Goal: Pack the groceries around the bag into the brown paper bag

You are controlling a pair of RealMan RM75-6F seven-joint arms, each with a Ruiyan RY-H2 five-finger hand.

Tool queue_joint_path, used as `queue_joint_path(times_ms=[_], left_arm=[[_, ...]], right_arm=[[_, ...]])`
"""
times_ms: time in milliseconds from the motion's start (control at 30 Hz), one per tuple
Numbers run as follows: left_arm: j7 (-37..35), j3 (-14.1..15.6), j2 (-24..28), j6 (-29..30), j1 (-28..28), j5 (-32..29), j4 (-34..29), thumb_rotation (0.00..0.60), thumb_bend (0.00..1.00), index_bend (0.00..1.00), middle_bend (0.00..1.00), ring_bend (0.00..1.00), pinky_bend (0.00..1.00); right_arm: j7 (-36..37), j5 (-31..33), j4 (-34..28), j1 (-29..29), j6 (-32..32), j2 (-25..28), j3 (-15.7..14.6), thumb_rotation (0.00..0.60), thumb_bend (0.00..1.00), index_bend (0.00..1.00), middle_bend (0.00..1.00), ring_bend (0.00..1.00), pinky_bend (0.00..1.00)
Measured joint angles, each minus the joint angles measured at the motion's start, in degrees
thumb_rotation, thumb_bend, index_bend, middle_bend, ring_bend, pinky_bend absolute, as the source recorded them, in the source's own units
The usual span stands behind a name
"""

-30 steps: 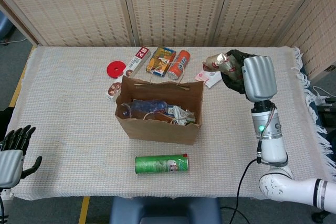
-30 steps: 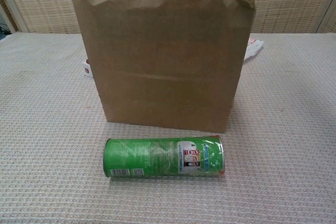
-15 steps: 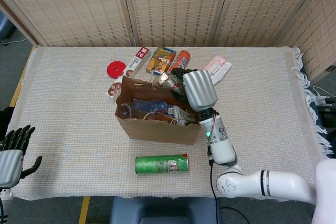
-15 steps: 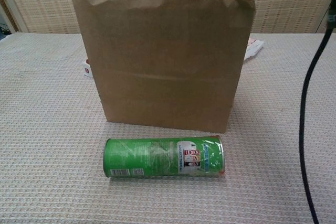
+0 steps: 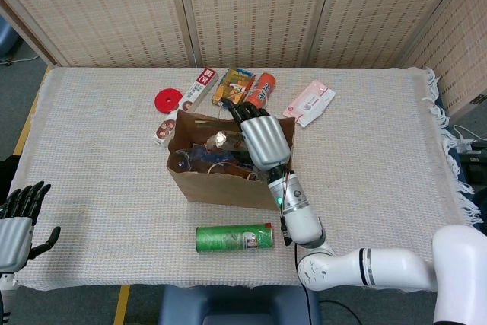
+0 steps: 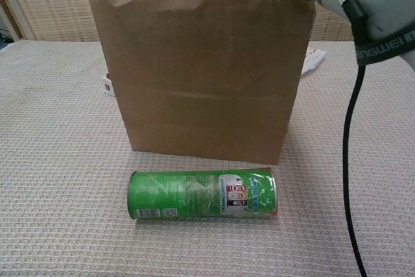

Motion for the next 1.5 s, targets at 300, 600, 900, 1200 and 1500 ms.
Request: queue_joint_path(times_ms=[300, 600, 900, 1200, 1500], left_arm=[[0.95, -0.13, -0.23, 0.22, 0.11, -0.30, -0.25, 0.600, 0.35, 0.00, 0.00, 0.00, 0.00], [1.79, -0.14, -0.45, 0.48, 0.23, -0.33, -0.38, 0.600, 0.35, 0.00, 0.00, 0.00, 0.00], [3.07, -0.38, -0.78, 0.61, 0.24, -0.70, -0.70, 0.600, 0.35, 0.00, 0.00, 0.00, 0.00], [2.72, -0.39, -0.76, 0.53, 0.22, -0.69, -0.55, 0.600, 0.35, 0.00, 0.00, 0.00, 0.00], [2.50, -0.37, -0.69, 0.47, 0.21, -0.66, -0.54, 0.600, 0.35, 0.00, 0.00, 0.00, 0.00]], right_arm=[[2.13, -0.84, -6.22, -3.12, 1.26, 5.42, 0.31, 0.600, 0.09, 0.00, 0.14, 0.08, 0.23], [14.51, -8.54, -14.60, -12.08, -0.42, 16.54, -4.12, 0.600, 0.09, 0.00, 0.14, 0.08, 0.21], [33.73, -21.15, -19.05, -18.95, -6.79, 25.44, -9.62, 0.600, 0.09, 0.00, 0.14, 0.08, 0.21], [39.86, -28.78, -21.06, -18.72, -14.21, 27.24, -13.03, 0.600, 0.09, 0.00, 0.14, 0.08, 0.21], [38.55, -31.73, -21.91, -17.34, -14.72, 25.21, -13.54, 0.600, 0.09, 0.00, 0.14, 0.08, 0.21]])
